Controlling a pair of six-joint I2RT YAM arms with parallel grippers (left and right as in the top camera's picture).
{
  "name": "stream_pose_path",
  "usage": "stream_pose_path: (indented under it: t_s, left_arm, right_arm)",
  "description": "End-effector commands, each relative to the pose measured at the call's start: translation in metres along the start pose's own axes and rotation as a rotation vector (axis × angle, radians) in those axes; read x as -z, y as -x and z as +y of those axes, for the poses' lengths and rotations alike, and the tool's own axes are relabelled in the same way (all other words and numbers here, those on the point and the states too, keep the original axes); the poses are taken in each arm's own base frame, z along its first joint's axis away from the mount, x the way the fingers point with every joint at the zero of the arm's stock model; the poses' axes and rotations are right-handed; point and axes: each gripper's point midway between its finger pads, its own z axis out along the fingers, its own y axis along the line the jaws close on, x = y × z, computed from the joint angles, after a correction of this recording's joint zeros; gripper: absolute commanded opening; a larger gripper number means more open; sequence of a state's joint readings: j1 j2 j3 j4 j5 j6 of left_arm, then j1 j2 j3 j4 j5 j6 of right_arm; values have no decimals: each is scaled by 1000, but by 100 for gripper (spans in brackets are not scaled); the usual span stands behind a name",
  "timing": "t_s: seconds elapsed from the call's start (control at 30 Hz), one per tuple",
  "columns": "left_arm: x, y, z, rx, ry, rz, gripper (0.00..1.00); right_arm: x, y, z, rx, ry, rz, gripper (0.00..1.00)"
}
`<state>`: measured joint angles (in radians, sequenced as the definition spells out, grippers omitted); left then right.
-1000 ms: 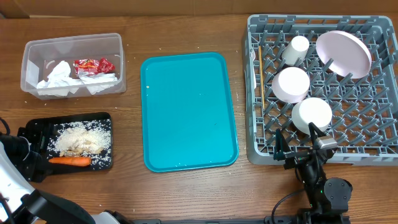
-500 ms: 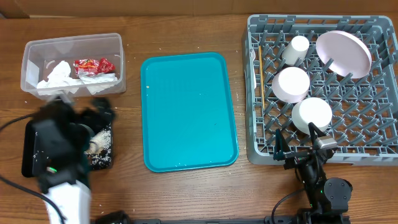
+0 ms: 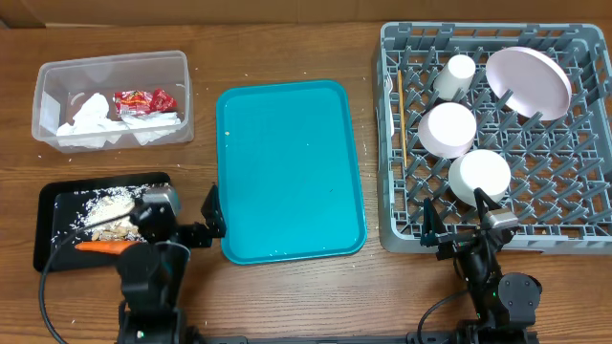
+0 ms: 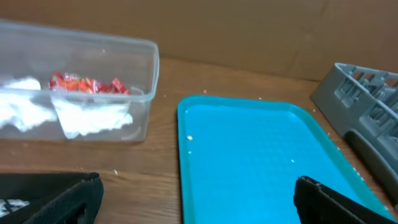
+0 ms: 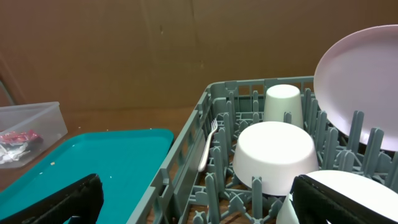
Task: Sort waste into correct bins and load items into the dishwasher rack
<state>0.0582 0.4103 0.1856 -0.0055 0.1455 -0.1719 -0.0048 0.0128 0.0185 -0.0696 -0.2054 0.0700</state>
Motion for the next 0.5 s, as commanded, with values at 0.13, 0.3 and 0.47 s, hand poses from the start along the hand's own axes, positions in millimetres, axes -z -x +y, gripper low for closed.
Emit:
stream_pose_path:
  t_s: [0.13, 0.3, 0.47]
  left_arm:
    - [12, -9, 2, -146, 8, -106, 100]
    - [15, -21, 13, -135, 59, -121, 100]
    - [21, -12, 15, -125, 77, -169, 100]
  right_arm:
    - [0, -2, 0, 8, 3, -4, 100]
    - [0, -2, 0, 8, 3, -4, 100]
    - [0, -2, 0, 8, 3, -4, 100]
